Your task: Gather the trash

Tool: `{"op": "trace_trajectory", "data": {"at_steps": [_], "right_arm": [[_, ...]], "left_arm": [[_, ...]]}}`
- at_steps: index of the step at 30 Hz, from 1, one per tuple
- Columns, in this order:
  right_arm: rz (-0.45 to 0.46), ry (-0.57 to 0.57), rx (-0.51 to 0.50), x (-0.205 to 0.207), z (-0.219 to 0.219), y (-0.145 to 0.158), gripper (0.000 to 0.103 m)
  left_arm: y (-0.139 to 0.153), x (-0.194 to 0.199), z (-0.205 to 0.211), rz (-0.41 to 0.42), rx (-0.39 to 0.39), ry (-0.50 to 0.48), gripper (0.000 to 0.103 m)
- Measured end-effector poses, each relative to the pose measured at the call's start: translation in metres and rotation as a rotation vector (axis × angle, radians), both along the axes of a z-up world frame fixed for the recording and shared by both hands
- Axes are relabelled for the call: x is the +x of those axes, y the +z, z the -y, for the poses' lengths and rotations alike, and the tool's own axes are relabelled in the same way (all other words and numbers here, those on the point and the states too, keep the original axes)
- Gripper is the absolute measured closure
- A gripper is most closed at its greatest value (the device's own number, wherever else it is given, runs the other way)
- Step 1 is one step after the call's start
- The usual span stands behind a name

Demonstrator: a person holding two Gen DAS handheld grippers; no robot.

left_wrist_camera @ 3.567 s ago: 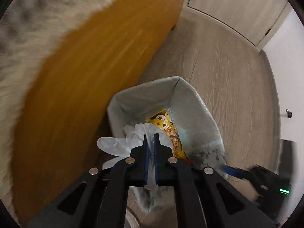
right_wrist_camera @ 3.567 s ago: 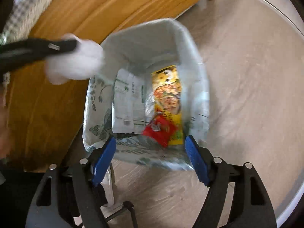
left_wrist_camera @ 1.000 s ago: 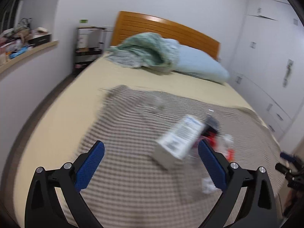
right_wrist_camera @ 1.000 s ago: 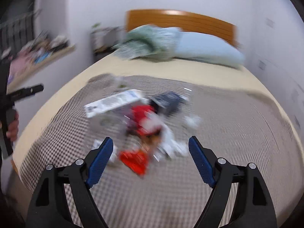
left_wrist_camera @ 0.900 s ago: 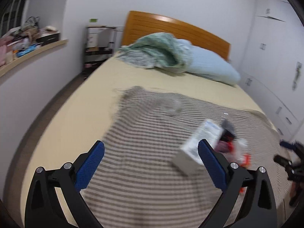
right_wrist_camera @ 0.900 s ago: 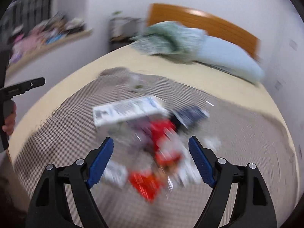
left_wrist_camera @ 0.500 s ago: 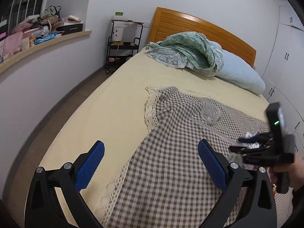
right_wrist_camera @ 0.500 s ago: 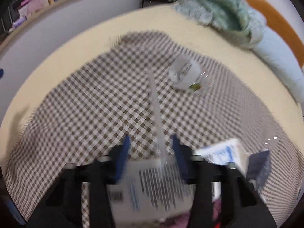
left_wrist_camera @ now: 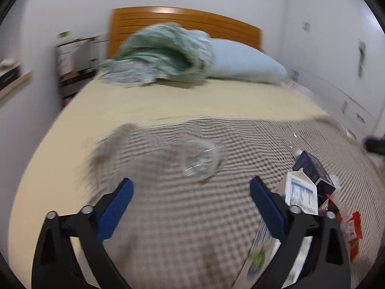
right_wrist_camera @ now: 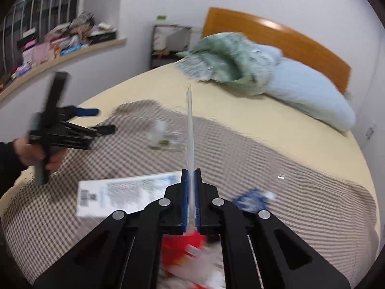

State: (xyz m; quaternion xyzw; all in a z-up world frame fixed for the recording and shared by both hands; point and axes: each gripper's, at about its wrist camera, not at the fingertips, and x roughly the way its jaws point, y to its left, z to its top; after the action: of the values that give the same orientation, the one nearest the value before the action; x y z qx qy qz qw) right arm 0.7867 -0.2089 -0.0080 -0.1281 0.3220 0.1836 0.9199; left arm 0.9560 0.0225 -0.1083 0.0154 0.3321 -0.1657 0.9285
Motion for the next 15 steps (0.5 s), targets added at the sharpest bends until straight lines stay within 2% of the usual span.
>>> {"op": "trace_trajectory", "data": {"at_steps": [3,5,7,8,9,10,11,12,13,15], "right_arm": [[0.009,-0.031,0.029,-0.008,0.034,0.000,0.098],[-0.010,-0.042,0.064,-0.008,0.052,-0.006,0.098],[-0.032,-0.062,0.081,-0.009,0.067,-0.020,0.098],[-0.038,-0.074,0.087,-0.015,0.073,-0.028,0.098],[-0.054,-0.092,0.098,-0.017,0.080,-0.037,0.098],[-0.069,-0.100,0.108,-0.020,0.088,-0.041,0.098],[-0.082,-0.116,0.115,-0.023,0.095,-0.046,0.098],[-0.091,-0.132,0.119,-0.024,0.100,-0.050,0.098],[-0.100,-0.149,0.123,-0.027,0.106,-0.052,0.098],[-0.110,-0.182,0.126,-0.033,0.117,-0.050,0.098]], "left_arm": [[-0.019,0.038,0.035,-0.034,0.042,-0.069,0.020],[-0.036,0.065,0.052,-0.079,0.103,-0.055,0.023],[-0.053,0.084,0.058,-0.139,0.105,-0.051,0.032],[-0.060,0.094,0.057,-0.171,0.087,-0.044,0.046],[-0.068,0.102,0.055,-0.212,0.048,-0.030,0.074],[-0.073,0.107,0.049,-0.252,-0.006,-0.014,0.086],[-0.076,0.109,0.041,-0.298,-0.103,-0.005,0.100],[-0.072,0.104,0.041,-0.282,-0.106,-0.010,0.103],[-0.063,0.093,0.044,-0.235,-0.071,-0.032,0.103],[-0.048,0.075,0.045,-0.218,-0.061,-0.050,0.103]]}}
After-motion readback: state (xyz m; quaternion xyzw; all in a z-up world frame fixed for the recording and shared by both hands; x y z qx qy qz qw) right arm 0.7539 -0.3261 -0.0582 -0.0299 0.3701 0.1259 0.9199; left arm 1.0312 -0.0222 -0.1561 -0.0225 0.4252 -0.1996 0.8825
